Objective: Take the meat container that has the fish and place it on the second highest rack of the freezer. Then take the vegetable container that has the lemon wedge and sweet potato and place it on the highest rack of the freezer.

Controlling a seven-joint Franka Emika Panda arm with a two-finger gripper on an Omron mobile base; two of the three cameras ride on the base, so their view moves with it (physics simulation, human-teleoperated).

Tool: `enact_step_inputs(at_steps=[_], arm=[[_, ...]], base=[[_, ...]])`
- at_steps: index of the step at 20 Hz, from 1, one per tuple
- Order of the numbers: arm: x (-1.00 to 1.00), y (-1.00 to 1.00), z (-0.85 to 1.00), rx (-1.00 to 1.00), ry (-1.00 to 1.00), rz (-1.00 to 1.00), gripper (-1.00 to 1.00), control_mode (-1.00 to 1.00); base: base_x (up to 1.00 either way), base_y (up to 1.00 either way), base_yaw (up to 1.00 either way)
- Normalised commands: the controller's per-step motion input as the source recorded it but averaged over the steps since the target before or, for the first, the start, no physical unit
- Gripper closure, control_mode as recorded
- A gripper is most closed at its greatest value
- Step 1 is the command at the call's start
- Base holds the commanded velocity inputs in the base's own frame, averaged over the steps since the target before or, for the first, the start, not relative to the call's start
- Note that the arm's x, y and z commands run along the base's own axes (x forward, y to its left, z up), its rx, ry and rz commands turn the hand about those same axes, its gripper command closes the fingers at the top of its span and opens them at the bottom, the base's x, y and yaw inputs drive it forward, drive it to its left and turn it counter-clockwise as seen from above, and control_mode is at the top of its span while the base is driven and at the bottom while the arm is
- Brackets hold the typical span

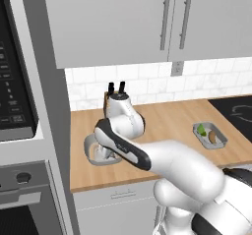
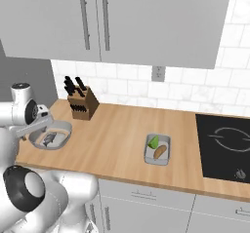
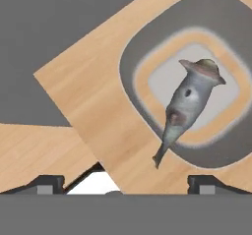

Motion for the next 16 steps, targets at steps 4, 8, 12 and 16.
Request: enact_step_inputs(at_steps=[4, 8, 12, 16], arm=[[0.18, 0.31, -0.56, -0.08, 0.04, 0.07, -1.00, -1.00], [0.08, 0.17, -0.52, -0.04, 0.03, 0.06, -1.00, -1.00], [0.03, 0.13, -0.56, -0.03, 0.00, 0.07, -1.00, -1.00], [0.24, 0.08, -0.44, -0.01, 0.00, 0.09, -1.00, -1.00]], base=[[0.00, 0.00, 0.00], [0.00, 0.00, 0.00], [0.00, 0.00, 0.00], [0.00, 0.00, 0.00]])
